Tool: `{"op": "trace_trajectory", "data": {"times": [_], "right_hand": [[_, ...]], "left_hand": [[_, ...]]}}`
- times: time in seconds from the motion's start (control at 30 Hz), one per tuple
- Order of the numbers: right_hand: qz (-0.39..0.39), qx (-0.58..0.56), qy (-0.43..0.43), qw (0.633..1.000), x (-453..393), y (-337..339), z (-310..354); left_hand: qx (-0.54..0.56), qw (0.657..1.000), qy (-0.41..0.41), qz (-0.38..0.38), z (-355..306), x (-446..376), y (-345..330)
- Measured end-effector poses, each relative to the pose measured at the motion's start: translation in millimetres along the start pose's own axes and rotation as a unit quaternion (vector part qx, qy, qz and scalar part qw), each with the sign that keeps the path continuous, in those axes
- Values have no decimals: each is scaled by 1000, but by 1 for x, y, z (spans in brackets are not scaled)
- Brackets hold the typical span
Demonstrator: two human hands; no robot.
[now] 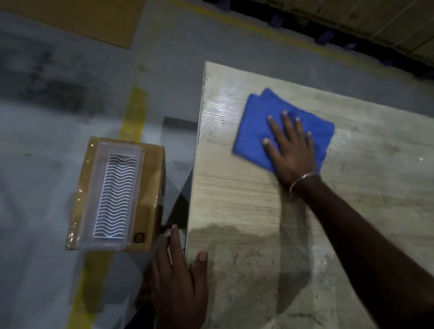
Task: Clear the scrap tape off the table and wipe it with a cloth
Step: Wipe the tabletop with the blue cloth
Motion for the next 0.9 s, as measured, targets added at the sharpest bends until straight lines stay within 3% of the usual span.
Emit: {"op": "trace_trajectory", "data": {"times": [0.1,0.27,0.37,0.5,0.57,0.67,0.73,0.8,0.9], "right_hand": [[-3,-17,-88,996,-63,7,-10],[-24,-29,-40,998,-109,-9,102],[-25,-44,-2,999,-84,-13,143],[2,-29,103,994,-4,-16,136],[4,-19,88,996,16,-14,102],[-9,-17,-28,999,-4,-8,54],[-23,-25,-82,996,-27,-8,56],[-35,-24,-78,996,-38,-14,85],[-30,-16,19,999,-2,-25,143]], "left_hand": [[21,1000,0,15,-1,0,-1],[33,999,23,27,2,-1,-4],[35,999,19,26,2,0,-4],[43,998,28,37,6,0,-5],[45,998,25,40,6,0,-6],[53,998,18,35,8,1,-6],[62,998,17,27,8,2,-6],[64,997,23,22,8,3,-5],[70,997,35,11,6,3,-1]]}}
Point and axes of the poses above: each hand's wrist, its own x-axis away from the middle knuckle, its own y-axis out of the back of the hand, z = x × y, the point moved 8 cm from there along -x, towards the middle knuckle, and after that the axes turned 5 degrees about -z, right-handed, at the moved point
